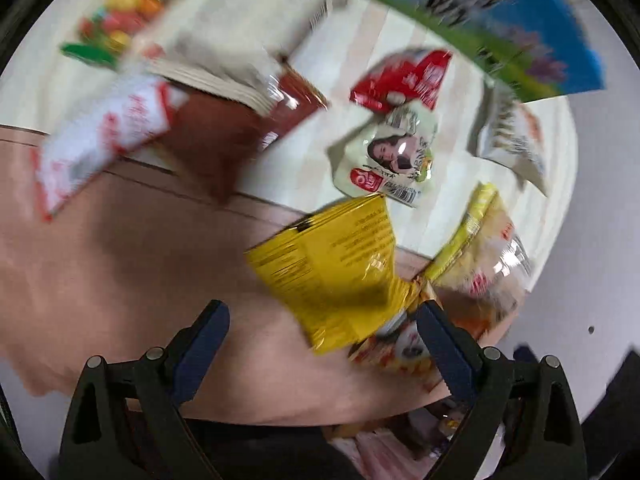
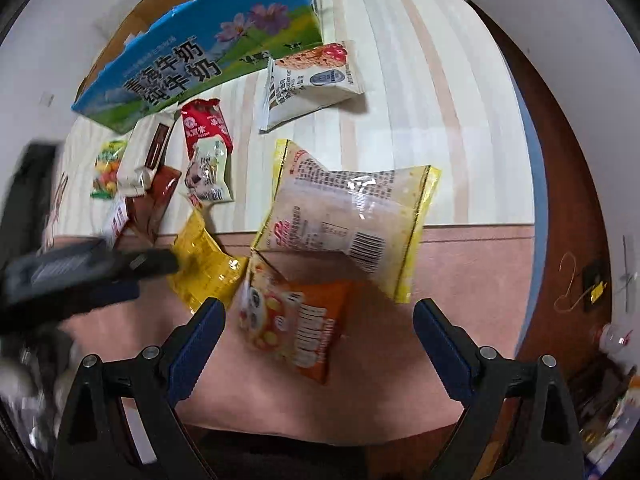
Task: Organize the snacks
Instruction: 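Grasp the yellow chip bag with the left tool while the right tool grasps the panda snack bag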
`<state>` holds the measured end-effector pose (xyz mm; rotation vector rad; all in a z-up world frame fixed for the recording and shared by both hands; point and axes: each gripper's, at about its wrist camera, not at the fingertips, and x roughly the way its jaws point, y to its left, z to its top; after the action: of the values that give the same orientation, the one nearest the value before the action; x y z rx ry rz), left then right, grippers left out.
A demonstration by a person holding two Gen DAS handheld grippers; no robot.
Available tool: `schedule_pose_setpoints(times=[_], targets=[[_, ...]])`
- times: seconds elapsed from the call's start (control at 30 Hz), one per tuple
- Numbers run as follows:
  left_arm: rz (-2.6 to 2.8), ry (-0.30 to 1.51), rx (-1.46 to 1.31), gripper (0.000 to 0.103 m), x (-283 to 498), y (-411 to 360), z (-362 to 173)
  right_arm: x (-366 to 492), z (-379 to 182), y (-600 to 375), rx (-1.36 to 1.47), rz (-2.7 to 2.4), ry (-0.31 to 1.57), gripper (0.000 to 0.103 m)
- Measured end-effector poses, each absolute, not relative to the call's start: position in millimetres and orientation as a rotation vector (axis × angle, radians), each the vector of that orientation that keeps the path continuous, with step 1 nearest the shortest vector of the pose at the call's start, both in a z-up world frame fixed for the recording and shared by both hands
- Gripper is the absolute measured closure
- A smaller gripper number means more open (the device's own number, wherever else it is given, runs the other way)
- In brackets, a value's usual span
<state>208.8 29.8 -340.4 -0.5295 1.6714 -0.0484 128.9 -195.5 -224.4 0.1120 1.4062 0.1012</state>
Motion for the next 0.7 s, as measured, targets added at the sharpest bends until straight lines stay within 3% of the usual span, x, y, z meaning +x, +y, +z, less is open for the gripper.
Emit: schedule_pose_setpoints(times=[0.07,0.13,0.2,0.4,0.57,0.67,0.7], targets=[[-0.029,1.69,-0.524,0.012,216,18,-354,129,-225,-197,0.097,0.133,1.409,0.006],[0.0,1.684,-0.46,0.026,218,9,-362,130,-225,-193,0.049,0.191,1.417,0.006],[-0.02,1.659,-0.373,0.029,212,2,-363,130,-224,-183,-0.039,0.242,1.414,0.006],[-0.041,1.608,-0.022,0.029,171,-4,-363,122,-239,-133,-0.406,0.416,1.426,0.006],[-0.015,1.594,0.04,0.029,145,12,-370,115,-275,-97,-0.711,0.49,1.446,0.006],[-0.021,1.624,-0.039,0.029,137,23,-381,120,-300,-89,-0.762,0.475,1.496,0.022],[-0.028,1.628,-0.082,0.029,134,27,-383,122,-304,-90,-0.737,0.459,1.513,0.034]])
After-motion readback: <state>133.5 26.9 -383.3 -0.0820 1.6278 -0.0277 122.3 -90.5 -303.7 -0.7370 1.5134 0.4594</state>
